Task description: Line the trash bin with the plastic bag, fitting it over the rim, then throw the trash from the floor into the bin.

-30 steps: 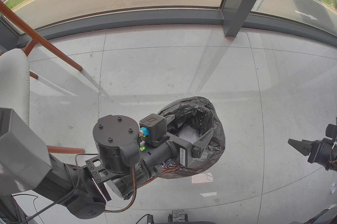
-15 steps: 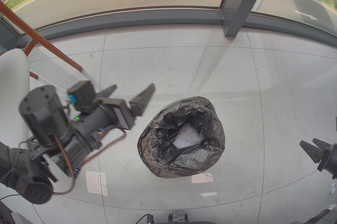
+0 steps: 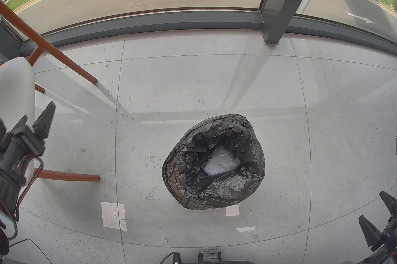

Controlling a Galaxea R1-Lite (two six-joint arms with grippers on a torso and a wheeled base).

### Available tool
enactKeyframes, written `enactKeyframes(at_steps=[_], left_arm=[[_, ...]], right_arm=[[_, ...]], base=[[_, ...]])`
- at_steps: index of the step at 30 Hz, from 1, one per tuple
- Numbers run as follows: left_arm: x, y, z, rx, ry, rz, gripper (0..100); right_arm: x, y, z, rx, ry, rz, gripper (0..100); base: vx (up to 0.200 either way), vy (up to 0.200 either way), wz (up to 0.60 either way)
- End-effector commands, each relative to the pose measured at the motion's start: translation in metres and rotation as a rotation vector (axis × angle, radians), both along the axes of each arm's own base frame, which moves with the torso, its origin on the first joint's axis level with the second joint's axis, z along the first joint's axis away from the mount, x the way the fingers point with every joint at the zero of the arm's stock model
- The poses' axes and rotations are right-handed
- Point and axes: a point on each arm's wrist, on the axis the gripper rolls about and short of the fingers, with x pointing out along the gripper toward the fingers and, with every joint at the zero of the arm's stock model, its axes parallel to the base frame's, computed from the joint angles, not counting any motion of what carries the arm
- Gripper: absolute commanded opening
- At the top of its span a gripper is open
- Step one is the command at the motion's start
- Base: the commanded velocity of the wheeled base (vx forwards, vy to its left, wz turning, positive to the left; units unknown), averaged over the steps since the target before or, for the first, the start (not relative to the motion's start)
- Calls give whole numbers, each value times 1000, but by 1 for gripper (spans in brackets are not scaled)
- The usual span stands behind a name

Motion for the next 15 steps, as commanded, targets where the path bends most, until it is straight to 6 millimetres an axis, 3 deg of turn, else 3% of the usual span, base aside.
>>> enactKeyframes(at_steps=[1, 2, 4, 10, 15], left_arm=[[-119, 27, -77, -21, 48, 197, 100], [-133, 27, -95, 27, 84, 172, 100], [-141, 26, -112, 65, 170, 142, 100], [-143, 22, -110, 83, 116, 40, 100], [-142, 19, -111, 201, 127, -85, 100]], right_arm=[[-18, -7, -25, -46, -84, -269, 100], [-18, -7, -26, -53, -80, -272, 100], [-18, -7, -26, -58, -83, -259, 100], [-18, -7, -26, -45, -86, -254, 100], [-18, -7, -26, -52, -85, -252, 100]], base=[[0, 0, 0], [0, 0, 0], [0, 0, 0], [0, 0, 0], [0, 0, 0]])
